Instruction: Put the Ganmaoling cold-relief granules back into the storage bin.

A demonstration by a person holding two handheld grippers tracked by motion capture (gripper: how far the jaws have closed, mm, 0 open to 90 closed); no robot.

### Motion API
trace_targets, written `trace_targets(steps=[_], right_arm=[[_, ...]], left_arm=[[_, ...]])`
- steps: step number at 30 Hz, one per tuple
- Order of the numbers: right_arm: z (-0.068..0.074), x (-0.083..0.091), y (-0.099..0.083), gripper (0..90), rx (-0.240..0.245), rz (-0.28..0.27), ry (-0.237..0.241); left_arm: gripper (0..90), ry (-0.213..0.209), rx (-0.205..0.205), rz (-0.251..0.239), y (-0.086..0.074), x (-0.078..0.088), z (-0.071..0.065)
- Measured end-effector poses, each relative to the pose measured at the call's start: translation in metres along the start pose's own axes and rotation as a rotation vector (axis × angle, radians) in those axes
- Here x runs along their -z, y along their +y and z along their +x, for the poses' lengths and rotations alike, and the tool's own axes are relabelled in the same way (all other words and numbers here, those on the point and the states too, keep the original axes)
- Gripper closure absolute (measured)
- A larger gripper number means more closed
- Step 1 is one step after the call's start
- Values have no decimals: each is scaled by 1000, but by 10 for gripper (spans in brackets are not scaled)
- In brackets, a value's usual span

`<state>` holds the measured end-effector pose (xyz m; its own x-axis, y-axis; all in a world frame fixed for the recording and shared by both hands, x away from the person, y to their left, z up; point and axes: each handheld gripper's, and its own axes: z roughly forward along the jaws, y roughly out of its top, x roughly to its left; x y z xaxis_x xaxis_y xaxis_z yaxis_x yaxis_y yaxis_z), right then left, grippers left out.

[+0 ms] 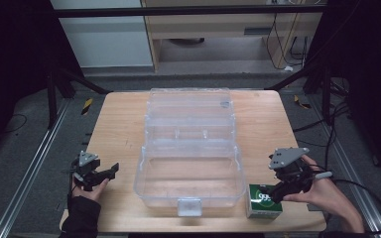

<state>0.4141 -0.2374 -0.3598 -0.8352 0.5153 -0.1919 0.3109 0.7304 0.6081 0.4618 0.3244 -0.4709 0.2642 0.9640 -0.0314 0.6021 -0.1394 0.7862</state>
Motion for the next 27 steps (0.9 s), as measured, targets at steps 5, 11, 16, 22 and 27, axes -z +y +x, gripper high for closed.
trace_targets(steps=[5,11,16,22,27], right_arm=[[2,-1,-1,30,20,14,15],[5,-4,-2,27,39,49,49],[9,-9,-2,27,76,93,83],[12,-15,-3,26,91,140,104],[14,-19,-7,25,118,176,111]], left_arm=[[235,0,-2,1,0,0,0],[235,-2,-2,3,0,0,0],[235,-2,-1,4,0,-1,0],[235,-3,-2,4,0,-1,0],[235,-2,-3,8,0,-1,0]])
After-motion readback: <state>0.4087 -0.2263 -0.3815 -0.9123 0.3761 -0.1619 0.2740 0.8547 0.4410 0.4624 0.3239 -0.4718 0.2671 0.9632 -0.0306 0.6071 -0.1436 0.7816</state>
